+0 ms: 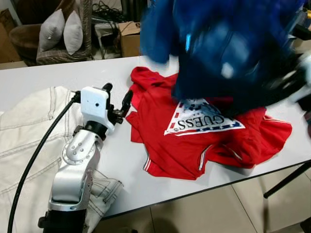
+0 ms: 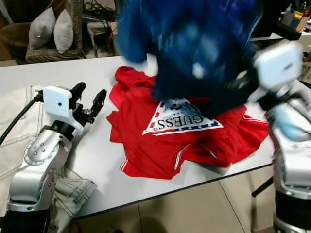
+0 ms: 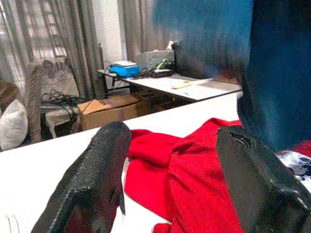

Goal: Hang hanger

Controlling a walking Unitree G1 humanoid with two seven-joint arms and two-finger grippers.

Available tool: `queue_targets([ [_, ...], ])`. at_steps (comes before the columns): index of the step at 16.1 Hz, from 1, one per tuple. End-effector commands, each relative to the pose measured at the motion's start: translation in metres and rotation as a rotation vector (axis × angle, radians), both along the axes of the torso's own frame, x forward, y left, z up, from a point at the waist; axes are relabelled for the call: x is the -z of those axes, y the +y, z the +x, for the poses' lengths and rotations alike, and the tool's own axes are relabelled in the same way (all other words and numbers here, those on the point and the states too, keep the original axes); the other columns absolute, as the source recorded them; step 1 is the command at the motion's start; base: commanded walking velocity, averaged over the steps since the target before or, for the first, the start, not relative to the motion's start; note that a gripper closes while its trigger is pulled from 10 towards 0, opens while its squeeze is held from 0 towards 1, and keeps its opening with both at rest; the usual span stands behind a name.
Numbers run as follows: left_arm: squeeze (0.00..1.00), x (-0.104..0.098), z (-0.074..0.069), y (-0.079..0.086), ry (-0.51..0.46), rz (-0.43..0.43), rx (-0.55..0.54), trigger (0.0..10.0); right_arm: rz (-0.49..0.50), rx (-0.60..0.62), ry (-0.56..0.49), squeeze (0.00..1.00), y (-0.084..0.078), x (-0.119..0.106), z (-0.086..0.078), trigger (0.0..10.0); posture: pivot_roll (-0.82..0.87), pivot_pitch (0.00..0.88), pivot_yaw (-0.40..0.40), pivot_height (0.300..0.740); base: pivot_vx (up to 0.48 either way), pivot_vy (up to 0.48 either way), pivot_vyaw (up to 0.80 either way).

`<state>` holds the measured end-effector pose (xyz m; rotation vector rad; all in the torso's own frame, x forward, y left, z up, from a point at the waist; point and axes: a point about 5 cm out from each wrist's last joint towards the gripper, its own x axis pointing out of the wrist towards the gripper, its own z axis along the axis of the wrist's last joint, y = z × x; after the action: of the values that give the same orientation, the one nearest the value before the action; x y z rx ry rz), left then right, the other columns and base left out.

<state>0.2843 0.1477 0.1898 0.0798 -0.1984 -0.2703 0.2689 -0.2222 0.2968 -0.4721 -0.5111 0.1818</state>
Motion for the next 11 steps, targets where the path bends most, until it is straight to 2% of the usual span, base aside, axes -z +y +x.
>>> queue_targets([
  [1,0.0,-0.004,-0.001,-0.003,-0.006,0.006,0.002,10.0,0.038,-0.013,-0.082,0.0,-0.002,-0.018,-0.008,10.0,-0.01,0.017,0.006,0.74,-0.262,0.0,0.0],
  [3,0.0,-0.003,-0.002,-0.003,-0.001,0.009,0.006,10.0,0.093,-0.062,-0.097,0.0,-0.001,-0.025,-0.013,10.0,-0.02,0.019,0.005,0.74,-0.261,0.0,0.0],
  [8,0.0,-0.002,-0.004,0.0,0.007,0.02,0.002,10.0,0.17,-0.165,-0.061,0.0,0.006,-0.026,-0.023,10.0,-0.02,0.017,0.006,0.74,-0.286,0.0,0.0],
  [11,0.0,-0.003,-0.005,0.005,0.009,0.029,-0.01,10.0,0.224,-0.27,-0.024,0.0,0.015,-0.027,-0.034,10.0,-0.01,0.019,0.006,0.74,0.0,0.0,0.0],
])
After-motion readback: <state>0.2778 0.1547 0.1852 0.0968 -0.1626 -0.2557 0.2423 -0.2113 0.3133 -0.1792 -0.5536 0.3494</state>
